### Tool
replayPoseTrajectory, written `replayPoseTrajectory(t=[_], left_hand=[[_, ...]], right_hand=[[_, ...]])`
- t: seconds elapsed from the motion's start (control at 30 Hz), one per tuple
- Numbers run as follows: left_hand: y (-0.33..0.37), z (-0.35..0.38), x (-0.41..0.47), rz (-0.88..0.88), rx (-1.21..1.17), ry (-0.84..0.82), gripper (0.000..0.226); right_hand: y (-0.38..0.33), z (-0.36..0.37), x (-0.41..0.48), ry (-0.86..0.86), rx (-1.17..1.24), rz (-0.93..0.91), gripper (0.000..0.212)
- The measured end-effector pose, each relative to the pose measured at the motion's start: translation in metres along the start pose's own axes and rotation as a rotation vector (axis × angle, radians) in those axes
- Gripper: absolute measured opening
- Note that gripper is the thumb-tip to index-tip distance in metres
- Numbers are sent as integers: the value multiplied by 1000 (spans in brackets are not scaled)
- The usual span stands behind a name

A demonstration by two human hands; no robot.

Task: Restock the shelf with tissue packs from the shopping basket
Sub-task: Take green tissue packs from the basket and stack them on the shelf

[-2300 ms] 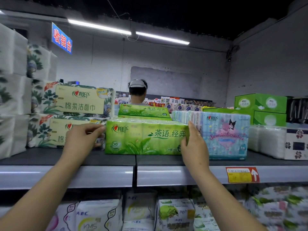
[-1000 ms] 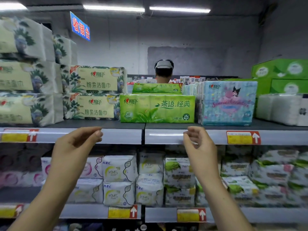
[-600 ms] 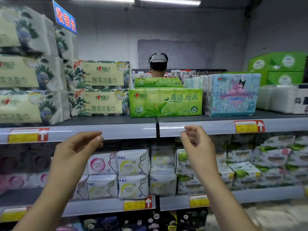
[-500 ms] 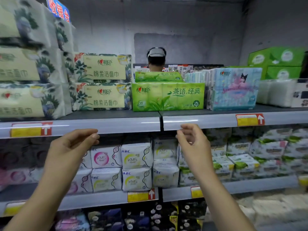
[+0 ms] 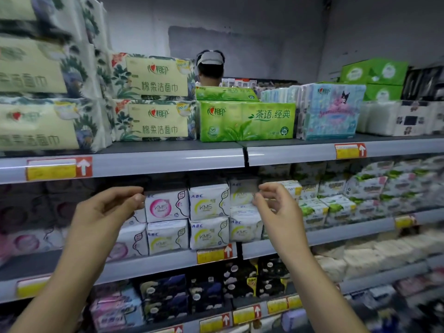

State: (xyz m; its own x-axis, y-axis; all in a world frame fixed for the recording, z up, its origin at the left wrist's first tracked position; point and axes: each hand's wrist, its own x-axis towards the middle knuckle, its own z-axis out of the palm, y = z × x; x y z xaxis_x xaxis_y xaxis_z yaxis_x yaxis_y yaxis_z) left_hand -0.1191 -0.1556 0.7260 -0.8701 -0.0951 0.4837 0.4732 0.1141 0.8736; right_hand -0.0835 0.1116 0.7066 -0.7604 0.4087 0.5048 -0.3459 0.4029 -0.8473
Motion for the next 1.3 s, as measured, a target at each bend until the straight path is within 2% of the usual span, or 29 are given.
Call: replayPoseTrajectory(t=[0.3, 0.57, 0.97, 1.17, 1.3], left_hand=[[-31, 13, -14, -124, -59, -17, 15], [-78, 20, -38, -260, 12, -98, 13], [-165, 15, -96, -486, 112, -107, 14], [-210, 5, -141, -693, 97, -51, 11], [-245, 0, -166, -819, 96, -17, 9]], right_hand=[[27, 0, -12, -94, -34, 44, 12], [77, 10, -23, -206, -112, 192, 7], [167, 36, -95, -411, -231, 425, 8], [205, 48, -131, -442, -258, 472, 10], [237, 56, -157, -483, -278, 546, 22]])
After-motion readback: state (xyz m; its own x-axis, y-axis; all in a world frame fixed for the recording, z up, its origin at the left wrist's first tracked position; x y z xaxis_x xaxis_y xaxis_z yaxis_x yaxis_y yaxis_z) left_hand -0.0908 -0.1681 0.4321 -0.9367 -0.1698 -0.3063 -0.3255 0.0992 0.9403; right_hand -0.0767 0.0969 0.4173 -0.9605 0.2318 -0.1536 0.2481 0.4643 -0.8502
